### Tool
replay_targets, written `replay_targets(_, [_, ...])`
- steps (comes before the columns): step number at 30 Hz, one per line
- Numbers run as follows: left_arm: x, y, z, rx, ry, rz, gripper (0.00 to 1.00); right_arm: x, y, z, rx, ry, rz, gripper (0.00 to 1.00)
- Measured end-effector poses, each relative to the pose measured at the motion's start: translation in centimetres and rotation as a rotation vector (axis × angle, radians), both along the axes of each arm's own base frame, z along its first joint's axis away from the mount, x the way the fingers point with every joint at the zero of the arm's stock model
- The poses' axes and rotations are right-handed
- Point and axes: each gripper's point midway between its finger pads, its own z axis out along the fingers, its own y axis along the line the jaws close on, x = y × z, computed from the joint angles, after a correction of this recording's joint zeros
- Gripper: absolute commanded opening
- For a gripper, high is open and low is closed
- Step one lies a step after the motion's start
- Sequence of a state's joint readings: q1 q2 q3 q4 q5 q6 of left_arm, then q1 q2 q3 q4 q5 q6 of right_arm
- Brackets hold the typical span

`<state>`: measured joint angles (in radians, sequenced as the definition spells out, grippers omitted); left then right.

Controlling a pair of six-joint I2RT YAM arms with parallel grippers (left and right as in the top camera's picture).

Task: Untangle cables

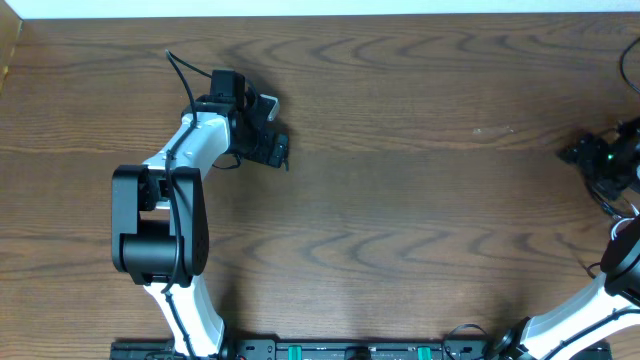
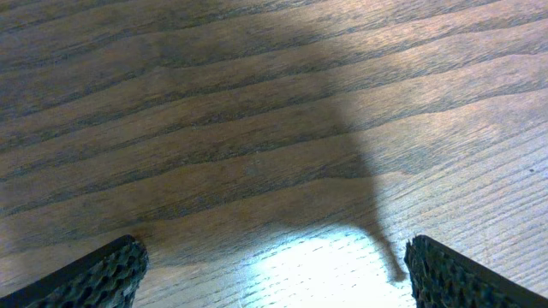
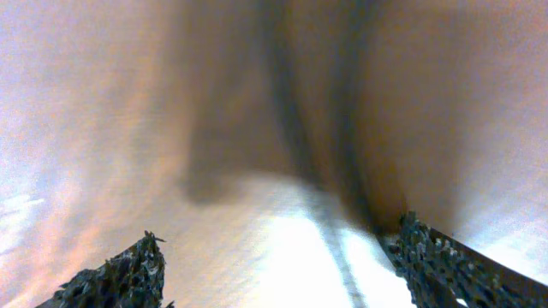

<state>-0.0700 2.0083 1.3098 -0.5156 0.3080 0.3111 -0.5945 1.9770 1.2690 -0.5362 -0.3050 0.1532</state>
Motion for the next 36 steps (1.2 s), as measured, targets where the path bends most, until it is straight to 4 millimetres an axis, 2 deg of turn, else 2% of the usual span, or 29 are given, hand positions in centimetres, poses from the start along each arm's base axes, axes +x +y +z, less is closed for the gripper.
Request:
replay_targets(4, [0.0,0.0,0.0,0.000,0.000,0.000,0.98,1.2,1.3,0.7,0.030,-0.060,0.064,0.85])
replay_targets(8, [0.0,0.0,0.0,0.000,0.000,0.000,0.98,1.9,1.9,2.8,-0.002,-0.109,0.110,0.85])
replay_targets(11, [0.0,0.0,0.0,0.000,0.000,0.000,0.98,2.6,2.5,6.6,-0.097,-0.164,0.143,0.87])
replay_targets(13, [0.0,0.0,0.0,0.000,0.000,0.000,0.98,2.7,3.4,10.1,-0.194,-0.195,0.166,0.88])
replay_targets(15, [0.0,0.0,0.0,0.000,0.000,0.000,0.98,2.5,4.4,12.4,-0.258,-0.208,0.183,0.87])
replay_targets(20, [0.0,0.0,0.0,0.000,0.000,0.000,0.97,1.8,8.0,16.2,-0.342,-0.232,0.245,0.85])
replay_targets(22, [0.0,0.0,0.0,0.000,0.000,0.000,0.98,1.6,9.5,16.8,-0.349,-0.233,0.277,0.85])
replay_targets(24, [0.0,0.0,0.0,0.000,0.000,0.000,0.97,1.4,11.3,17.2,-0.353,-0.235,0.318,0.99])
replay_targets(28, [0.0,0.0,0.0,0.000,0.000,0.000,0.98,1.3,14.6,17.4,-0.346,-0.235,0.403,0.99])
replay_targets(32, [0.0,0.0,0.0,0.000,0.000,0.000,0.97,0.9,16.4,17.0,-0.335,-0.218,0.450,0.99])
replay_targets(36, [0.0,0.0,0.0,0.000,0.000,0.000,0.97,0.8,16.6,16.9,-0.335,-0.214,0.455,0.99])
